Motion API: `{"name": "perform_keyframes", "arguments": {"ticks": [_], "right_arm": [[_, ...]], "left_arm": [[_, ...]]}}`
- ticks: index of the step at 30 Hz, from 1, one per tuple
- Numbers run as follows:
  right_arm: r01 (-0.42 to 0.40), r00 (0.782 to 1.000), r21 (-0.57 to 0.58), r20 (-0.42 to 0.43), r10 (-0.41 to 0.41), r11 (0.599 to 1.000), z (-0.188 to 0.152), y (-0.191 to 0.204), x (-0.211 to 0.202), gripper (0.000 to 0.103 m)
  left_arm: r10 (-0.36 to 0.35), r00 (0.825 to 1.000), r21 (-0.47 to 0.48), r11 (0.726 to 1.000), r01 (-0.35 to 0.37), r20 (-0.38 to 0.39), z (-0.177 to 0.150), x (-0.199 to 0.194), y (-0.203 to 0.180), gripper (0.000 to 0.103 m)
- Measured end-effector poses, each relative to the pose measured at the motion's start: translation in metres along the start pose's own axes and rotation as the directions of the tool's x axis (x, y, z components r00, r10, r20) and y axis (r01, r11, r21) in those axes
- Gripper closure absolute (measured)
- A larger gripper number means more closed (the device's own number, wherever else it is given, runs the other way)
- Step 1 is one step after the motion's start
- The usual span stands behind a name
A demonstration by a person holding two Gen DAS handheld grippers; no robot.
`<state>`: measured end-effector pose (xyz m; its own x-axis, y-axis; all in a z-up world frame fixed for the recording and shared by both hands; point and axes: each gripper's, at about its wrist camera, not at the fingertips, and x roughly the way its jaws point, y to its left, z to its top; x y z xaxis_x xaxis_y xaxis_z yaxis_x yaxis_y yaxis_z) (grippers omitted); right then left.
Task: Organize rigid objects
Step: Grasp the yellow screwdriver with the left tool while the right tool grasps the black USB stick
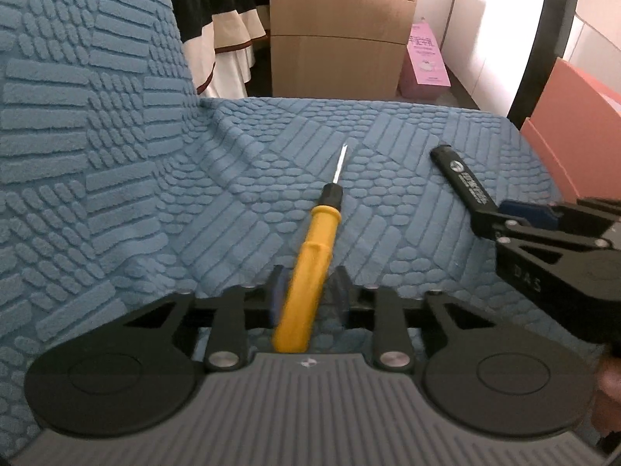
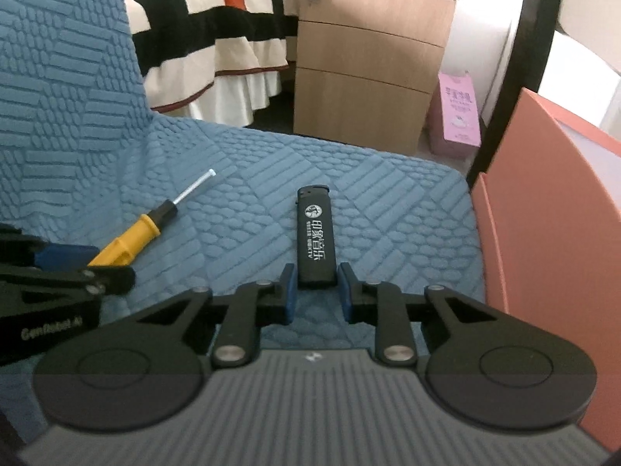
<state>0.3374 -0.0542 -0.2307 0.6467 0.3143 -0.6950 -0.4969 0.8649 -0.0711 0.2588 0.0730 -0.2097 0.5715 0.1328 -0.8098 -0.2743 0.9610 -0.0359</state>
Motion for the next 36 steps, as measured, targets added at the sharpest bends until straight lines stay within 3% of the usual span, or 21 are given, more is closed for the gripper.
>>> {"name": "perform_keyframes", "arguments": {"ticks": [4,14,27,36], "right_arm": [[0.009,1.0,-0.003,-0.022,-0.009,1.0,-0.013,0.0,-0.013,0.078],[0.006,0.999,0.014,-0.052,-0.006,1.0,-0.048,0.003,-0.061,0.078],[0.002,0.998,0.03,-0.058,-0.001,1.0,-0.074,0.01,-0.107,0.078],[-0.025,0.992,0.127,-0.12,0.041,0.992,-0.094,0.007,-0.123,0.077]], "left_arm": [[-0.038,0.999,-0.061,0.997,0.038,0.0,-0.005,-0.007,0.005,0.083],[-0.061,0.998,-0.129,0.99,0.062,0.011,-0.026,-0.041,0.002,0.083],[-0.104,0.995,-0.108,0.989,0.104,0.002,-0.057,-0.077,-0.007,0.083],[-0.129,0.99,-0.151,0.981,0.119,-0.059,-0.075,-0.088,-0.011,0.083]]}}
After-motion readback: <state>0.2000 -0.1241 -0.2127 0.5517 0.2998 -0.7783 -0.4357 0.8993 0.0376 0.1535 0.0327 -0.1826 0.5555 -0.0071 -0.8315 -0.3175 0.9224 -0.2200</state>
